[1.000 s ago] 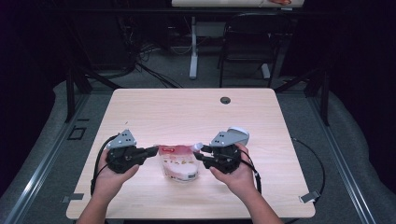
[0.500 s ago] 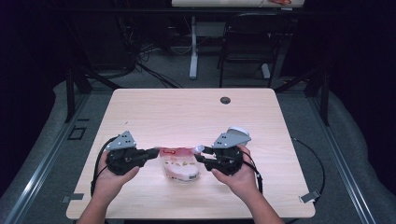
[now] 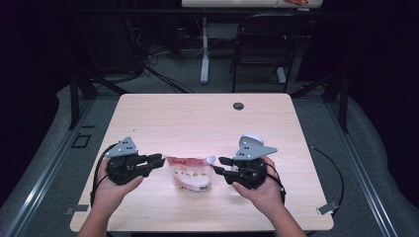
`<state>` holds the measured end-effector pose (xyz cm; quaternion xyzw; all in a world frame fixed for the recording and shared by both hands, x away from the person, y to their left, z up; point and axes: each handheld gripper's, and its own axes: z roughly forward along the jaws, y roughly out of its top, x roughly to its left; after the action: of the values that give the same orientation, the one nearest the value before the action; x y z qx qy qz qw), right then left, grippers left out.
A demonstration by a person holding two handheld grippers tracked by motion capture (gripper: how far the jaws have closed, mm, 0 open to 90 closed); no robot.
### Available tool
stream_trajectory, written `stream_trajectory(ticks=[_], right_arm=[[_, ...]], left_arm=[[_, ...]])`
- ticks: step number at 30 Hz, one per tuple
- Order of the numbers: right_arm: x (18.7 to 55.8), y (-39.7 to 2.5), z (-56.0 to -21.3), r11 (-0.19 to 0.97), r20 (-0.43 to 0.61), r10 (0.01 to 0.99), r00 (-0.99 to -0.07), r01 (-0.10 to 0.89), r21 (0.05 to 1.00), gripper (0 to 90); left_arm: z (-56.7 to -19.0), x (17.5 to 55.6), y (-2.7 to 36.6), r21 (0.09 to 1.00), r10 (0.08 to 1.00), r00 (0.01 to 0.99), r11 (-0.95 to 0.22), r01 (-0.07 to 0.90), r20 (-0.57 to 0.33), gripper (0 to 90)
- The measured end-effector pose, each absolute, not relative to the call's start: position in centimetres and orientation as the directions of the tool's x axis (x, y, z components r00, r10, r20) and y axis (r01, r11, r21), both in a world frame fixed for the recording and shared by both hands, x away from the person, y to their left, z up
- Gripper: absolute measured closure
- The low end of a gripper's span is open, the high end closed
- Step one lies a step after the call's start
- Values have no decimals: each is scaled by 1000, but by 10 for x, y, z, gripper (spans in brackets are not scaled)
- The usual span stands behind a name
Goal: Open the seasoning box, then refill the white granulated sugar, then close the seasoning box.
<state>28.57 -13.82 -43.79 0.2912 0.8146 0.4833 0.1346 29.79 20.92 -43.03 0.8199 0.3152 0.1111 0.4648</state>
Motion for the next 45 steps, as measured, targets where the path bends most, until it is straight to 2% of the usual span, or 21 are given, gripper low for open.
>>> stream_trajectory(ticks=[4, 15, 22, 45], right_arm=[[283, -141, -433, 367, 58, 601, -797, 340, 866, 638], [278, -139, -417, 393, 23, 606, -795, 324, 861, 633], [284, -133, -404, 412, 19, 596, -803, 327, 850, 659], [306, -87, -371, 512, -18, 512, -859, 288, 809, 684]], left_arm=[[-427, 297, 212, 821, 642, 763, -390, 417, -83, 723], [-429, 299, 225, 811, 654, 747, -371, 452, -117, 702], [-429, 299, 227, 812, 659, 744, -374, 449, -107, 682], [-434, 302, 231, 803, 658, 743, -378, 461, -118, 689]])
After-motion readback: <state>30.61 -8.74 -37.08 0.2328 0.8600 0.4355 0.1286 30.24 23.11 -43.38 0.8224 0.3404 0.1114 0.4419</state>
